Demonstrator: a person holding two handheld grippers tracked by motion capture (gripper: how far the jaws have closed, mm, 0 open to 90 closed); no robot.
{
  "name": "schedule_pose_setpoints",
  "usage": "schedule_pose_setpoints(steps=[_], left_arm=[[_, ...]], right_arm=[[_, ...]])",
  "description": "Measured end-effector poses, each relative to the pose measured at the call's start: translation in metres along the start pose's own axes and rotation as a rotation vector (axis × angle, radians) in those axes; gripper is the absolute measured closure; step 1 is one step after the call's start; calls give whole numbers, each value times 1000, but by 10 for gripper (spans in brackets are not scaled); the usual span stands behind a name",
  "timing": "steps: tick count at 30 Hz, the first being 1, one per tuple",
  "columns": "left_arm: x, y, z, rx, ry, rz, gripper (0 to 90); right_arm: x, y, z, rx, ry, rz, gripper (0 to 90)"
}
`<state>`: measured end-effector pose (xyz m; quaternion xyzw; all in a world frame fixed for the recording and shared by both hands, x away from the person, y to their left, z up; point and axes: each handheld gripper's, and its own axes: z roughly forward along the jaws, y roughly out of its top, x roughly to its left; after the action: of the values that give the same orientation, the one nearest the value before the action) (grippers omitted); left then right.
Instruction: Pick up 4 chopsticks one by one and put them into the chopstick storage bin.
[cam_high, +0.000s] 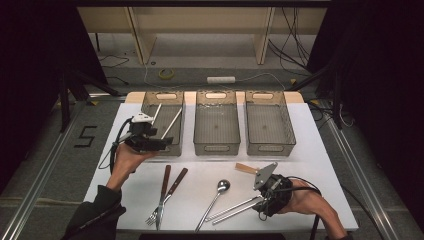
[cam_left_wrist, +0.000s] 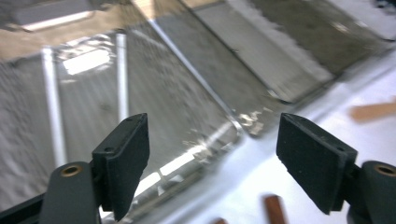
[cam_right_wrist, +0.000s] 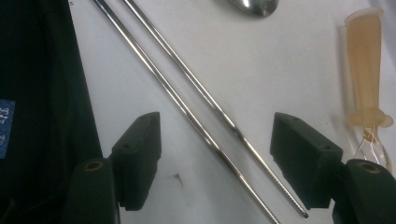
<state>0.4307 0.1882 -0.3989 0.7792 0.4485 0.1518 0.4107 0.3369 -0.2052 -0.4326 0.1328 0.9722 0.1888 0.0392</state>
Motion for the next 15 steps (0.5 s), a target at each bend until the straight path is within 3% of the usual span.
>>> schedule_pose_setpoints(steps=[3,8,15], left_arm=[[-8,-8,-4,-12,-14,8,222],[-21,-21,-11,-70,-76,11,214],[-31,-33,-20,-98,-98,30,206]], right_arm=[[-2,-1,1,9,-1,-5,348],[-4,-3,2,34,-19,-10,370],[-6,-6,2,65,-16,-26,417]])
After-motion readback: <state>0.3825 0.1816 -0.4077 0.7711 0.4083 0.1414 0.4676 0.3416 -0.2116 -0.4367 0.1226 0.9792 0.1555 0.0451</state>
